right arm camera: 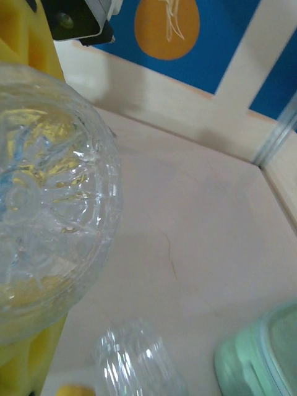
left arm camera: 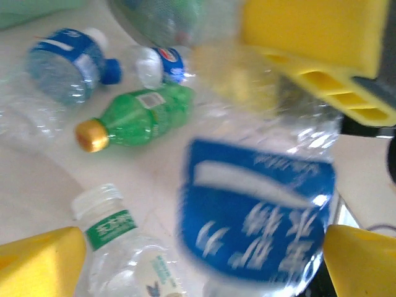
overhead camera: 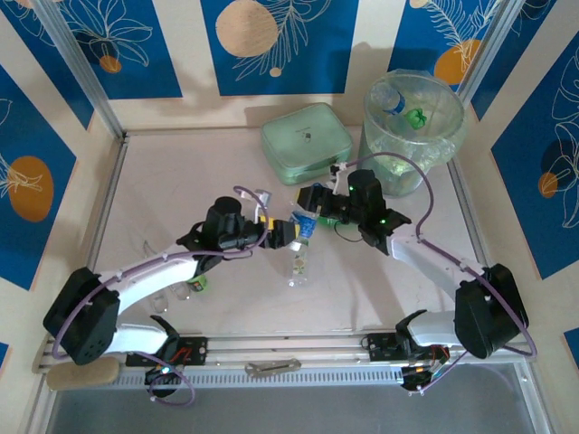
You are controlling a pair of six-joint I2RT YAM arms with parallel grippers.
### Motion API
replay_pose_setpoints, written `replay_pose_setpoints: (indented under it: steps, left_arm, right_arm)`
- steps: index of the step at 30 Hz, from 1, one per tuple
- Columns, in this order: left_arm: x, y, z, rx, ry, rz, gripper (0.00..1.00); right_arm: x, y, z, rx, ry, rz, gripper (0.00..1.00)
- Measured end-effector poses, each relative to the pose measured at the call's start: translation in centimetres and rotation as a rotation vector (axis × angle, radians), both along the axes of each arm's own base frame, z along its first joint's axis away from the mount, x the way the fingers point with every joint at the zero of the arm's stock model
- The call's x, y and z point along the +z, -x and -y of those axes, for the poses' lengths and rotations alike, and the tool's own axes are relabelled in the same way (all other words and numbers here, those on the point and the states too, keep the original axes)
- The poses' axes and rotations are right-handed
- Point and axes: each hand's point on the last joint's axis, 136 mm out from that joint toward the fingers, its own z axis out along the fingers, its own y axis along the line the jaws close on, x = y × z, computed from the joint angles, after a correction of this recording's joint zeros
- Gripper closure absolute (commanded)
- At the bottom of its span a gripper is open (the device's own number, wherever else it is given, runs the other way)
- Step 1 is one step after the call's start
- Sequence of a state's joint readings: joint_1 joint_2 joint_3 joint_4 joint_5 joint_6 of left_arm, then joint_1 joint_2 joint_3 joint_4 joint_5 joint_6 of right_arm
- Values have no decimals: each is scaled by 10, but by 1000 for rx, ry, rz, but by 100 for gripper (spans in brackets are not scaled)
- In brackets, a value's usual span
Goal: Put the plastic bottles in the bin
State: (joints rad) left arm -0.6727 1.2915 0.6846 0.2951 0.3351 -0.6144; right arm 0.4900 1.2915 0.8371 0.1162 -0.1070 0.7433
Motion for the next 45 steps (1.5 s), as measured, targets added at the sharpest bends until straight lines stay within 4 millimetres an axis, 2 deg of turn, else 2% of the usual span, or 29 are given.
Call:
replay_pose_setpoints:
  steps: [2,4,8,11,14,20,24,27,31,38,45]
  left_arm:
    - [-5,-9,-16,80,-16,-10,1]
    - [-12,-17,-31,158,-40,-27,1]
    - [-24,-24,-48,252,-91,-43,0]
    - [-32,-24,-54,282,-112,-62,1]
    - [-36,-25,-55,292,-115,-74,0]
    - [-49,-25,-54,293,-140,-108,1]
    - [-60,-24,-53,283,-162,-131,1]
    - [-64,-23,-53,277,-173,-141,1]
    - [-64,-22,-51,264,-168,-145,1]
    - [-63,-21,-50,254,-169,-141,1]
    - [-59,-23,-49,247,-175,-128,1]
  right_arm:
    - [10,-6,14,-38,22,23,37]
    - [31,-14,32,-86,37,66,37]
    - [92,-35,78,-215,46,181,37]
    - [137,-47,118,-323,38,268,37]
    - [174,-55,156,-426,29,344,37]
    - [224,-76,210,-577,41,454,37]
    - [244,-96,237,-667,67,509,37]
    - [245,-111,257,-738,90,521,37]
    - [231,-133,278,-822,130,503,37]
    - [185,-174,304,-896,174,402,38]
    - [142,-200,323,-922,150,273,35]
